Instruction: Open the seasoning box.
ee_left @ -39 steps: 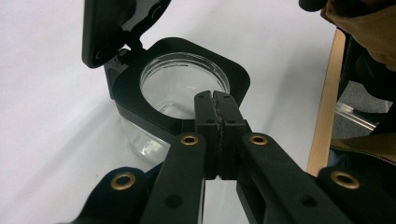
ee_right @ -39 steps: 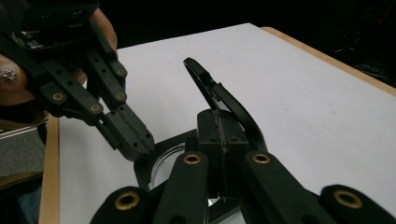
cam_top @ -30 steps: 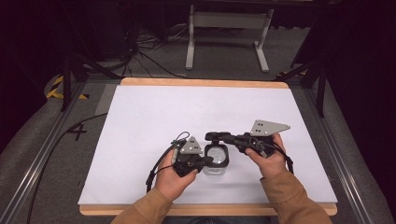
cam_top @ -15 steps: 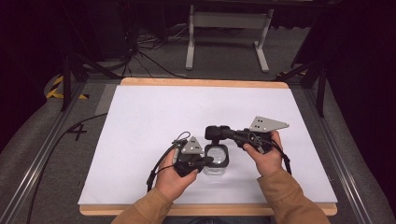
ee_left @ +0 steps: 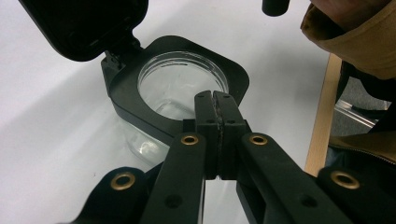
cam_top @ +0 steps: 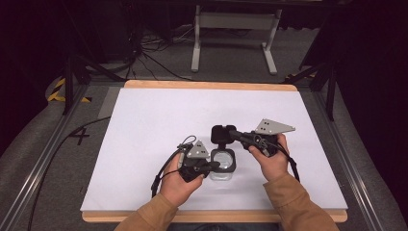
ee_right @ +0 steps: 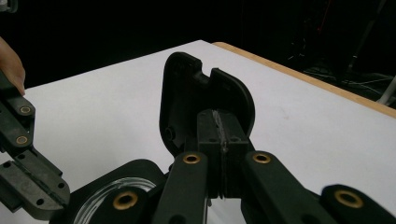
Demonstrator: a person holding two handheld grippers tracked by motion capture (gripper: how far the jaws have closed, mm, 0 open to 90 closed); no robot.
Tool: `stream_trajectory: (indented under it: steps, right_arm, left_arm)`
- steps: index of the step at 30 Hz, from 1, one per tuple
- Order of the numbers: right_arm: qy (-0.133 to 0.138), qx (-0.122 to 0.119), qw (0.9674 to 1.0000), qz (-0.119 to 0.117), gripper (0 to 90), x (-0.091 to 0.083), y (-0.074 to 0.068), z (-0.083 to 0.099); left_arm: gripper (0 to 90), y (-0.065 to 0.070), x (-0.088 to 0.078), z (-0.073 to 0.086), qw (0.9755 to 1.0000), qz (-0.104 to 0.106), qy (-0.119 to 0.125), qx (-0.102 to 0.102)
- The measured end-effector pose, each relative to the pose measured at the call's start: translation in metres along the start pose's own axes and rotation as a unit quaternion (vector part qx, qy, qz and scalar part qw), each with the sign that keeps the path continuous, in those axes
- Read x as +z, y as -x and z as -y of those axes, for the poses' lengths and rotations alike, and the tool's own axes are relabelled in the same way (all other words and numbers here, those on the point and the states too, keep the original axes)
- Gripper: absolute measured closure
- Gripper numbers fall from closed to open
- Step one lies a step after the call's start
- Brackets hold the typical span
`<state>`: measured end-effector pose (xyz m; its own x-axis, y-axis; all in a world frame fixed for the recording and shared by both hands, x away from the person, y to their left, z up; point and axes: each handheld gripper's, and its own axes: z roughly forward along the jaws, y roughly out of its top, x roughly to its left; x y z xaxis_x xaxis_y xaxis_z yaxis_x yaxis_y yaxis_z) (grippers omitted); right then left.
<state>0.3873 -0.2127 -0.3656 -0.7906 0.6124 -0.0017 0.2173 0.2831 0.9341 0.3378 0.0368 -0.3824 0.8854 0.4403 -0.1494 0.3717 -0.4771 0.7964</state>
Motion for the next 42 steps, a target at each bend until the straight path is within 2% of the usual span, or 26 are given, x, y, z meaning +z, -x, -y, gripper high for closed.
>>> stream_trajectory:
  steps: [7, 16, 19, 22, 24, 28, 29, 32, 33, 34, 37, 38, 42]
  right_arm:
    - [-0.002, 0.008, 1.0000, -0.001, 90.0, 0.002, 0.001, 0.002]
    - [-0.002, 0.001, 1.0000, 0.005, 90.0, 0.003, -0.001, 0.002]
    - [-0.005, 0.000, 1.0000, 0.003, 89.9, 0.002, -0.002, 0.002]
    - [-0.007, -0.003, 1.0000, -0.001, 86.7, -0.002, -0.002, 0.001]
    - [-0.005, -0.005, 1.0000, -0.004, 85.9, -0.006, -0.003, 0.000]
    - [-0.002, -0.006, 0.9999, -0.008, 82.7, -0.016, -0.003, -0.003]
    - [-0.001, -0.005, 0.9999, -0.010, 78.8, -0.022, -0.003, -0.005]
    - [0.000, -0.002, 0.9999, -0.012, 75.5, -0.028, -0.002, -0.007]
    - [-0.008, 0.003, 0.9998, -0.016, 70.3, -0.032, -0.001, -0.007]
    - [-0.008, 0.003, 0.9998, -0.016, 70.3, -0.032, -0.001, -0.007]
    - [-0.019, 0.012, 0.9996, -0.020, 63.0, -0.039, 0.002, -0.008]
    - [-0.028, 0.011, 0.9995, -0.006, 57.8, -0.045, 0.005, -0.008]
    - [-0.032, 0.023, 0.9992, 0.005, 50.7, -0.055, 0.012, -0.008]
  left_arm:
    - [90.0, 0.000, 0.000, 0.000, 1.0000, -0.001, 0.000, 0.001]
    - [90.0, 0.000, 0.001, -0.001, 1.0000, 0.000, 0.002, -0.003]
    - [89.9, 0.000, 0.001, -0.001, 1.0000, 0.002, 0.001, 0.003]
    - [82.2, -0.001, -0.001, -0.001, 0.9999, 0.011, 0.007, 0.006]
    - [80.7, -0.001, -0.003, -0.002, 0.9998, 0.013, 0.011, 0.006]
    - [78.1, -0.001, -0.014, -0.005, 0.9997, 0.014, 0.019, 0.009]
    - [76.3, -0.002, -0.022, -0.008, 0.9995, 0.013, 0.028, 0.008]
    - [72.9, -0.005, -0.030, -0.010, 0.9994, 0.011, 0.033, 0.004]
    - [69.4, -0.008, -0.038, -0.011, 0.9994, 0.005, 0.034, 0.002]
    - [67.7, -0.008, -0.038, -0.011, 0.9994, 0.005, 0.034, 0.002]
    - [64.0, -0.016, -0.050, -0.011, 0.9994, -0.008, 0.035, -0.002]
    - [60.8, -0.021, -0.056, -0.011, 0.9993, -0.018, 0.033, -0.005]
    - [56.1, -0.038, -0.073, -0.005, 0.9985, -0.039, 0.028, -0.027]
